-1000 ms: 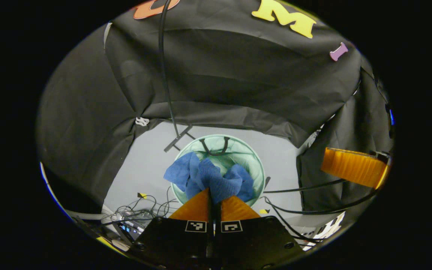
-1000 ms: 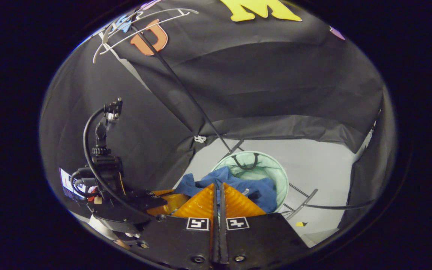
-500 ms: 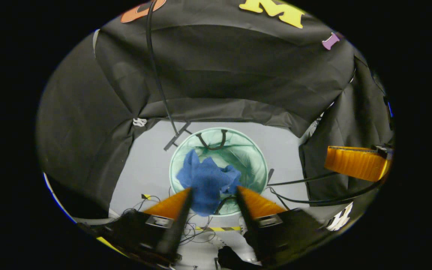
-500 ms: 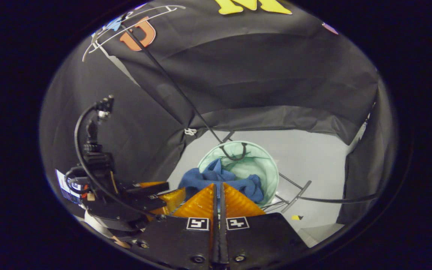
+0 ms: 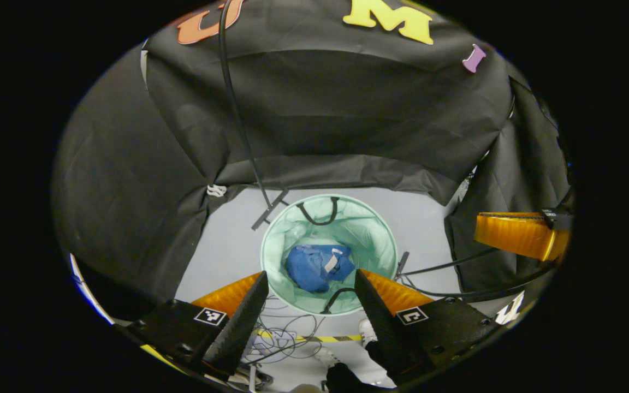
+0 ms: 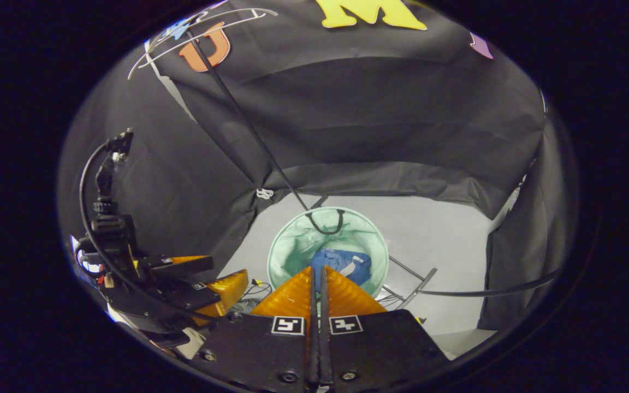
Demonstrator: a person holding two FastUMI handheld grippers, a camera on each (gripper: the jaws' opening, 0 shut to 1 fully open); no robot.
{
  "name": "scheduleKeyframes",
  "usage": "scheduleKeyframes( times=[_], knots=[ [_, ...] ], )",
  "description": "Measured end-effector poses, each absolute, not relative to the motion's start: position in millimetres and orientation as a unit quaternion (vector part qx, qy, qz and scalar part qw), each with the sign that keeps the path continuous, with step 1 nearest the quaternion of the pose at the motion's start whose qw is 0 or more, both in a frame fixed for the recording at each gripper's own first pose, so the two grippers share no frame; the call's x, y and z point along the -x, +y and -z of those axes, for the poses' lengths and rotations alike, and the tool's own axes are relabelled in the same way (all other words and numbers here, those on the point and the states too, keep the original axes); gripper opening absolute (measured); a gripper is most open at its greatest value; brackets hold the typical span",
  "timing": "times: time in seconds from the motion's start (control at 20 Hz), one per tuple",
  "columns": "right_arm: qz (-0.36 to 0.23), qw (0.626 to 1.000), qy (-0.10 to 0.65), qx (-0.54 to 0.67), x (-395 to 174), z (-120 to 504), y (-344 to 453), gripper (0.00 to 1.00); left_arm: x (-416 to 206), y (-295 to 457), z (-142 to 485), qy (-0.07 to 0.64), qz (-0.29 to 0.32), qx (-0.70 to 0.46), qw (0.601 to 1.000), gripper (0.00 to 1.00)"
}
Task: Grasp the clothes on the hanger with both hands and then place them into the laundry hamper below.
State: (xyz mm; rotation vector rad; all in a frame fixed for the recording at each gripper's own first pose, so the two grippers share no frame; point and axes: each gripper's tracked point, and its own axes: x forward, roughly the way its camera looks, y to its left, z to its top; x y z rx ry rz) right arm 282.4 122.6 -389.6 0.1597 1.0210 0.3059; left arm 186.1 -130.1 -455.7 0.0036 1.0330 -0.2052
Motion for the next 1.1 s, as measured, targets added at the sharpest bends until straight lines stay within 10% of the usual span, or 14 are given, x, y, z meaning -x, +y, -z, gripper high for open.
scheduleKeyframes(
  times=[0.15,0.5,1.1],
  knots=[
    [-0.143,0.882,0.441,-0.081,-274.6,361.3,119.8,0.07,-185.9,-117.5,418.4,0.442,0.091,-0.016,0.892,0.97],
    [-0.116,0.952,0.277,-0.054,-230.8,248.1,114.9,0.99,-159.4,-94.5,301.9,0.308,0.090,-0.019,0.947,0.97],
    [-0.059,0.991,0.101,-0.058,-112.5,93.6,57.2,0.99,-81.4,-80.9,87.8,0.102,0.127,-0.005,0.987,0.97]
  ],
)
